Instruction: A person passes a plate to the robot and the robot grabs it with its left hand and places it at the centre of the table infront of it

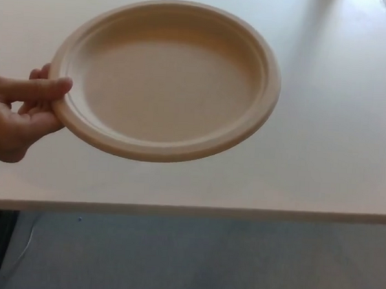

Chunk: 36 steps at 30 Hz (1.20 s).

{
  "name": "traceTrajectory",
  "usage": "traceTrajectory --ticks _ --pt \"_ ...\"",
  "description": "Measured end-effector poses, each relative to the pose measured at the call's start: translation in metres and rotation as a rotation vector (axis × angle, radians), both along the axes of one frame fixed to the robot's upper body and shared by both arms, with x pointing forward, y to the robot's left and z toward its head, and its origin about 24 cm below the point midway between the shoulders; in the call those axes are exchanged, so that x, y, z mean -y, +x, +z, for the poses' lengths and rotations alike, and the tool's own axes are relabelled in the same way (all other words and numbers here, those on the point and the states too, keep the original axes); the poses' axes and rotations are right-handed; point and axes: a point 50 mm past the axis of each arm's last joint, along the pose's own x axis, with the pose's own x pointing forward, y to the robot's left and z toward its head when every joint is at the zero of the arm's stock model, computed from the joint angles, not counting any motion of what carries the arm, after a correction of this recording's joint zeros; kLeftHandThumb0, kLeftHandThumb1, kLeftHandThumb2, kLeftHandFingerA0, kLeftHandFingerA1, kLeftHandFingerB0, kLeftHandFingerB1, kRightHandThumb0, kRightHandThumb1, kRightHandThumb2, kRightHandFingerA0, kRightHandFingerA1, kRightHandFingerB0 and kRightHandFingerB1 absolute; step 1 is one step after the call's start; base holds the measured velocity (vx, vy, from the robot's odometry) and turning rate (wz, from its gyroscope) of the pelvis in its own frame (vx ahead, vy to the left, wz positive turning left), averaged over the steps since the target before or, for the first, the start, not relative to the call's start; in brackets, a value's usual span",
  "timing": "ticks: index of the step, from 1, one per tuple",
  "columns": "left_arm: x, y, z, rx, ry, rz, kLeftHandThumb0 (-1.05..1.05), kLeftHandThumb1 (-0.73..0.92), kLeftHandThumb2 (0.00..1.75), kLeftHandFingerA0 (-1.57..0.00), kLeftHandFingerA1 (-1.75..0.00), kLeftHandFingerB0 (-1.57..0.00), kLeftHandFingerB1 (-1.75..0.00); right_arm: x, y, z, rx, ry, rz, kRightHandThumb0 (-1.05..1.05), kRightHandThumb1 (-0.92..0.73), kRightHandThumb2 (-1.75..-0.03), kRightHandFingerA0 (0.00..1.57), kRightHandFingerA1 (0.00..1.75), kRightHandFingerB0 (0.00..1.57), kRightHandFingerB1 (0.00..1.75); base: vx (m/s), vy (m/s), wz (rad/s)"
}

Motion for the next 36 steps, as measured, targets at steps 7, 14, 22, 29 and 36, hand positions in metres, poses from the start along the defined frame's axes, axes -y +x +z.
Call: traceTrajectory --ticks 7,14,22,29,36 --pt "0.001 0.000 0.000 0.023 -0.008 -0.022 -0.38 0.62 0.59 -0.40 -0.40 -0.31 -0.31 0.000 -0.003 -0.002 -0.007 0.000 0.017 -0.56 -0.66 -0.58 0.73 0.75 0.42 0.52 0.00 0.000 0.00" --pt "0.014 0.004 0.009 0.157 0.069 -0.134 -0.36 0.61 0.58 -0.58 -0.46 -0.43 -0.34 0.000 -0.003 -0.002 -0.009 -0.003 0.024 -0.55 -0.66 -0.59 0.68 0.72 0.42 0.51 0.00 0.000 0.00" --pt "0.048 0.019 0.043 0.458 0.101 -0.292 -0.37 0.60 0.58 -0.52 -0.36 -0.47 -0.35 -0.001 0.000 -0.001 0.000 -0.001 0.030 -0.54 -0.66 -0.59 0.66 0.74 0.42 0.52 0.00 0.000 0.00" --pt "0.083 0.025 0.079 0.688 0.066 -0.389 -0.43 0.61 0.59 -0.54 -0.38 -0.46 -0.35 -0.001 0.000 -0.001 0.001 -0.001 0.031 -0.55 -0.66 -0.58 0.69 0.75 0.42 0.53 0.00 0.000 0.00" --pt "0.112 0.020 0.124 0.923 0.041 -0.474 -0.42 0.62 0.59 -0.57 -0.39 -0.47 -0.36 -0.002 0.001 0.000 0.004 0.000 0.033 -0.52 -0.65 -0.59 0.69 0.74 0.42 0.53 0.00 0.000 0.00"
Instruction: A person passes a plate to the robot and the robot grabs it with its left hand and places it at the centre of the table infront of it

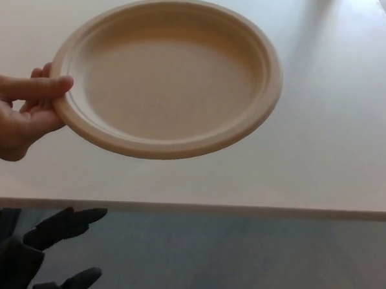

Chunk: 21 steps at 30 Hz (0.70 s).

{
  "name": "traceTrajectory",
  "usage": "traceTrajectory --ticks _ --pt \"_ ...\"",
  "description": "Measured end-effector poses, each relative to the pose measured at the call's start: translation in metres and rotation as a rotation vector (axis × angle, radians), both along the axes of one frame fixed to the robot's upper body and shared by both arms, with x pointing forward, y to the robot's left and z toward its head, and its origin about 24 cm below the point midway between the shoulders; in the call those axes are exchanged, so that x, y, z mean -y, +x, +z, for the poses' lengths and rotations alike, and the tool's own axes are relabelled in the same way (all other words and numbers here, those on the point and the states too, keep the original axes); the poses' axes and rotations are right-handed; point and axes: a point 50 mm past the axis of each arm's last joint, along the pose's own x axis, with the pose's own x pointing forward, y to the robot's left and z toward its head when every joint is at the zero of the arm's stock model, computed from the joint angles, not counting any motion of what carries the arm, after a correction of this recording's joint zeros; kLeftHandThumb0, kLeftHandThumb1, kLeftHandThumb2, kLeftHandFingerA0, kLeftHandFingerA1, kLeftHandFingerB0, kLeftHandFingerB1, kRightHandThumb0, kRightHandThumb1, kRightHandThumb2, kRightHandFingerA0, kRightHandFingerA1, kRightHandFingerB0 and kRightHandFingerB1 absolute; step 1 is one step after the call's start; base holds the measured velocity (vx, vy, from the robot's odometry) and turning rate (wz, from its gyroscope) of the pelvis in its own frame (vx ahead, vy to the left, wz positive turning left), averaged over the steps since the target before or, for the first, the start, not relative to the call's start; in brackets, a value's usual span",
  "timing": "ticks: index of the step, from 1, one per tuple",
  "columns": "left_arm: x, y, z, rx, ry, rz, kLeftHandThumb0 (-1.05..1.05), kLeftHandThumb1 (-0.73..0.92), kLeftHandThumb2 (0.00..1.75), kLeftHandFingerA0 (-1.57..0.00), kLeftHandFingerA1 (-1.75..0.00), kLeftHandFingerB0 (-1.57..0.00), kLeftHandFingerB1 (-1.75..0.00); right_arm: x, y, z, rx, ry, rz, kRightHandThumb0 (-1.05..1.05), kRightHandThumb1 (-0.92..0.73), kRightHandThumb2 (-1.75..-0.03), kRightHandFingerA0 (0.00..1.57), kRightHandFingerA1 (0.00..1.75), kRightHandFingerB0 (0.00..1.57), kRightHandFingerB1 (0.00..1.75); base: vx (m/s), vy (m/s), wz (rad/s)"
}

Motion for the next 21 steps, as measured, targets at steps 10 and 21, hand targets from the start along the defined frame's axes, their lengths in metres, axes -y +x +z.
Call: traceTrajectory --ticks 10,21 --pt "0.037 -0.026 0.070 0.356 -0.066 -0.145 -0.29 0.51 0.55 -0.72 -0.46 -0.58 -0.38 0.000 0.000 0.000 0.000 0.000 0.001 -0.54 -0.66 -0.58 0.70 0.75 0.43 0.53 0.00 0.000 0.00" --pt "0.056 -0.060 0.124 0.703 -0.117 -0.238 -0.33 0.52 0.56 -1.10 -0.78 -0.66 -0.43 0.000 0.000 0.000 -0.002 -0.001 0.002 -0.54 -0.65 -0.58 0.67 0.72 0.43 0.52 0.00 0.000 0.00"
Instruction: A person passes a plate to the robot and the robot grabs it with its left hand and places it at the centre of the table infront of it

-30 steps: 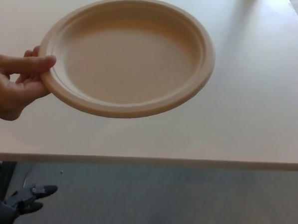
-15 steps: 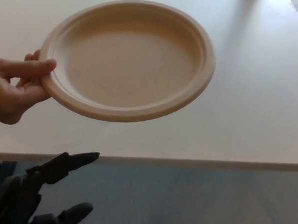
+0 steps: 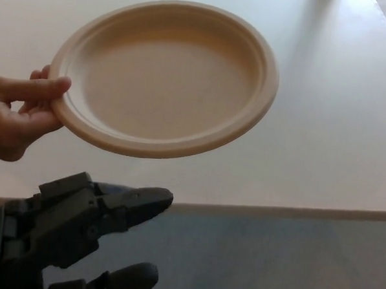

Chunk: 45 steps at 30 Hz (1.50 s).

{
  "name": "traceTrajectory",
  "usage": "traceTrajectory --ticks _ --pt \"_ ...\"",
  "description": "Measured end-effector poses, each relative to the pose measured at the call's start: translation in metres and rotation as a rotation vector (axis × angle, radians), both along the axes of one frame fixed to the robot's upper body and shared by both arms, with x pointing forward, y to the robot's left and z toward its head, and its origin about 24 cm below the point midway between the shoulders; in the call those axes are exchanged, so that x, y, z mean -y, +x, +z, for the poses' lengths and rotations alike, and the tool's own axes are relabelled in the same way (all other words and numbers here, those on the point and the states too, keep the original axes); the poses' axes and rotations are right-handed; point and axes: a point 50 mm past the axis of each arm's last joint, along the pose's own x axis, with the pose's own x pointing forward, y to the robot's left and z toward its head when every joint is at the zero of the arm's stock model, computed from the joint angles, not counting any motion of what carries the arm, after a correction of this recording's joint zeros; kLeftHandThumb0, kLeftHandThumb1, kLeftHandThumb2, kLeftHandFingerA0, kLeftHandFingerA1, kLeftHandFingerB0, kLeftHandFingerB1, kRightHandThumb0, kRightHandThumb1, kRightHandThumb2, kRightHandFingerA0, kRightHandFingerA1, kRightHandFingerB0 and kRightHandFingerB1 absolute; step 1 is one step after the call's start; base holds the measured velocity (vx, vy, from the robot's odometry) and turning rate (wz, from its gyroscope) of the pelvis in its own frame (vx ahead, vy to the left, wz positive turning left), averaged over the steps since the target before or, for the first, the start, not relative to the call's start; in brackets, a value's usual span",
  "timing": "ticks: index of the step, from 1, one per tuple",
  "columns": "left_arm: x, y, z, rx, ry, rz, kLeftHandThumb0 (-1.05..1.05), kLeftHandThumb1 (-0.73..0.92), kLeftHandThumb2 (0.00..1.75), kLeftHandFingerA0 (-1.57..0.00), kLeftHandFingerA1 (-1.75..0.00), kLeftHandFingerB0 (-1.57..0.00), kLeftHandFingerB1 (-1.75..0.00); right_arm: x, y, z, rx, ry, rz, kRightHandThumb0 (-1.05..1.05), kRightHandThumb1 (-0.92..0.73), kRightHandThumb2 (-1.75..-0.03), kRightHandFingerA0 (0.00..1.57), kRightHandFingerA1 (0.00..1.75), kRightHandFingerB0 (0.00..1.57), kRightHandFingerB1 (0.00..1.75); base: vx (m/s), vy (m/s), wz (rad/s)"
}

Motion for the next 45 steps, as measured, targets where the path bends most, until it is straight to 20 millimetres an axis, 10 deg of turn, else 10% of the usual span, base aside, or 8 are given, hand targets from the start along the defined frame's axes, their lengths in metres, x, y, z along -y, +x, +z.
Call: traceTrajectory --ticks 7,13,16,18,20,21,31,45 --pt "0.011 -0.023 0.019 0.148 -0.037 -0.087 -0.39 0.52 0.56 -1.02 -1.00 -0.68 -0.45 0.000 0.000 0.000 -0.003 -0.002 0.003 -0.53 -0.65 -0.58 0.70 0.74 0.45 0.53 0.00 0.000 0.00" --pt "0.015 -0.039 0.042 0.306 -0.102 -0.160 -0.33 0.48 0.54 -0.95 -0.71 -0.64 -0.44 0.001 -0.001 0.000 -0.006 -0.003 0.001 -0.51 -0.65 -0.58 0.69 0.75 0.44 0.53 0.00 0.000 0.00" --pt "0.015 -0.041 0.048 0.350 -0.125 -0.172 -0.38 0.42 0.69 -1.06 -1.08 -0.49 -0.48 0.001 -0.001 0.000 -0.006 -0.004 0.000 -0.51 -0.65 -0.58 0.68 0.73 0.44 0.52 0.00 0.000 0.00" --pt "0.015 -0.039 0.052 0.363 -0.128 -0.158 -0.31 0.51 0.56 -0.99 -0.63 -0.48 -0.37 0.001 -0.001 0.000 -0.006 -0.005 0.001 -0.52 -0.65 -0.58 0.70 0.75 0.44 0.52 0.00 0.000 0.00" --pt "0.014 -0.035 0.054 0.376 -0.119 -0.137 -0.43 0.45 0.73 -1.03 -0.83 -0.38 -0.45 0.002 -0.001 0.000 -0.007 -0.006 0.000 -0.52 -0.65 -0.58 0.70 0.75 0.44 0.53 0.00 0.000 0.00" --pt "0.014 -0.032 0.056 0.396 -0.109 -0.121 -0.38 0.50 0.56 -0.45 -0.36 -0.43 -0.34 0.002 -0.001 0.000 -0.005 -0.006 0.000 -0.52 -0.65 -0.58 0.72 0.77 0.44 0.53 0.00 0.000 0.00" --pt "0.002 -0.010 0.056 0.404 0.127 0.055 -0.25 0.31 0.87 -0.09 -0.52 -0.10 -0.50 0.004 0.000 0.001 -0.002 -0.010 0.002 -0.51 -0.65 -0.58 0.69 0.73 0.46 0.52 0.00 0.000 0.00" --pt "0.011 0.007 0.042 0.222 0.413 0.150 -0.56 0.36 0.70 -0.05 -0.28 -0.09 -0.44 0.003 0.000 0.002 0.000 -0.011 0.008 -0.50 -0.66 -0.58 0.73 0.75 0.47 0.52 0.00 0.000 0.00"
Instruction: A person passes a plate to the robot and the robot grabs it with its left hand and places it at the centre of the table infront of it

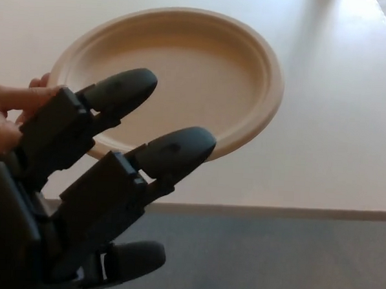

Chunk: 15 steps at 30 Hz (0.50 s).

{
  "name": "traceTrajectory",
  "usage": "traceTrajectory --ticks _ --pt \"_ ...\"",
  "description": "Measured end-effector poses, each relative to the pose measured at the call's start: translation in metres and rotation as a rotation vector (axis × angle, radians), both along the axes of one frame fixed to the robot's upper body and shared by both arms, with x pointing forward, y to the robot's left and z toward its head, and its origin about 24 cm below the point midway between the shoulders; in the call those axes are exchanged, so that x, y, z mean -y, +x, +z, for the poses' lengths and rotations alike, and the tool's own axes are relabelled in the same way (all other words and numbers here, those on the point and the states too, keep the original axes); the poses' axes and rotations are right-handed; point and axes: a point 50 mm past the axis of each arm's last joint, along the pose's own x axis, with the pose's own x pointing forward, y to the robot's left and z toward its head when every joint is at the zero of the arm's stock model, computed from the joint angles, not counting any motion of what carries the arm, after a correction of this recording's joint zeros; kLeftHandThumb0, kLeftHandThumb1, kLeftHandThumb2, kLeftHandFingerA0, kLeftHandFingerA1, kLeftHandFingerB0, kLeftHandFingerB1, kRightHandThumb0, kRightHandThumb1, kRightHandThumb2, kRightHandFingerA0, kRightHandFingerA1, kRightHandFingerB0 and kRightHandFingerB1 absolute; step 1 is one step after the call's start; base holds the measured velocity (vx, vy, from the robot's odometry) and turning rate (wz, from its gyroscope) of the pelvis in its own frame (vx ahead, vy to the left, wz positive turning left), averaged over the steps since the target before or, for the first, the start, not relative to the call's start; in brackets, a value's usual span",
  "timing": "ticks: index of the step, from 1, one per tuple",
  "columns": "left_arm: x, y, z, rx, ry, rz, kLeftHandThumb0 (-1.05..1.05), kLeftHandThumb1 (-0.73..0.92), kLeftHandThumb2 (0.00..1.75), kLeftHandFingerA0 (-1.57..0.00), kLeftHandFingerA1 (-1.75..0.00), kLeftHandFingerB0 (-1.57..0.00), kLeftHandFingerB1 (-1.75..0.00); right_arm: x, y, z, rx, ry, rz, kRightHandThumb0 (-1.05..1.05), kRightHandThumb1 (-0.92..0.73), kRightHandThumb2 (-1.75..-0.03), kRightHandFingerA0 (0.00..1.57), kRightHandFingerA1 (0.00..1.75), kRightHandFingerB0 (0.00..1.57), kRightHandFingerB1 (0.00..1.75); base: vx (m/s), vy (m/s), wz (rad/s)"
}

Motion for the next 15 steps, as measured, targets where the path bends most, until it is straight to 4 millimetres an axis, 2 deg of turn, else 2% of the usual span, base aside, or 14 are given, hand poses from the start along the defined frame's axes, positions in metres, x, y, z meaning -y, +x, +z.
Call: traceTrajectory --ticks 1,3,4,5,12,13,15 --pt "0.000 0.001 -0.001 -0.020 0.010 0.011 -0.61 0.39 0.68 -0.04 -0.35 -0.10 -0.40 0.000 0.000 0.000 0.000 0.000 0.001 -0.50 -0.65 -0.58 0.72 0.75 0.47 0.52 0.00 0.000 0.00" --pt "0.001 0.004 -0.004 -0.042 0.035 0.033 -0.59 0.39 0.67 -0.05 -0.30 -0.10 -0.40 0.000 0.000 0.000 0.000 0.000 0.000 -0.50 -0.65 -0.58 0.73 0.74 0.47 0.51 0.00 0.000 0.00" --pt "0.000 0.006 -0.005 -0.051 0.050 0.045 -0.59 0.37 0.72 -0.01 -0.27 -0.07 -0.43 0.000 0.000 0.000 0.000 0.000 0.000 -0.51 -0.65 -0.58 0.73 0.75 0.46 0.51 0.00 0.000 0.00" --pt "0.000 0.007 -0.005 -0.057 0.063 0.056 -0.32 0.25 0.84 0.00 -0.50 0.00 -0.48 0.000 0.000 0.000 0.000 0.000 0.000 -0.51 -0.66 -0.58 0.74 0.74 0.46 0.51 0.00 0.000 0.00" --pt "-0.001 0.031 -0.010 -0.091 0.153 0.145 -0.34 0.25 0.86 0.00 -0.48 -0.02 -0.48 0.000 0.000 0.000 -0.002 -0.003 0.004 -0.51 -0.66 -0.58 0.70 0.72 0.47 0.52 0.00 0.000 0.00" --pt "-0.001 0.033 -0.010 -0.091 0.160 0.155 -0.59 0.47 0.55 -0.18 -0.31 -0.19 -0.33 0.000 0.000 0.000 -0.002 -0.003 0.004 -0.49 -0.65 -0.59 0.69 0.71 0.45 0.51 0.00 0.000 0.00" --pt "-0.002 0.041 -0.011 -0.095 0.179 0.182 -0.58 0.46 0.54 -0.17 -0.30 -0.19 -0.33 0.000 0.000 0.000 -0.002 -0.003 0.005 -0.50 -0.66 -0.58 0.71 0.73 0.47 0.51 0.00 0.000 0.00"
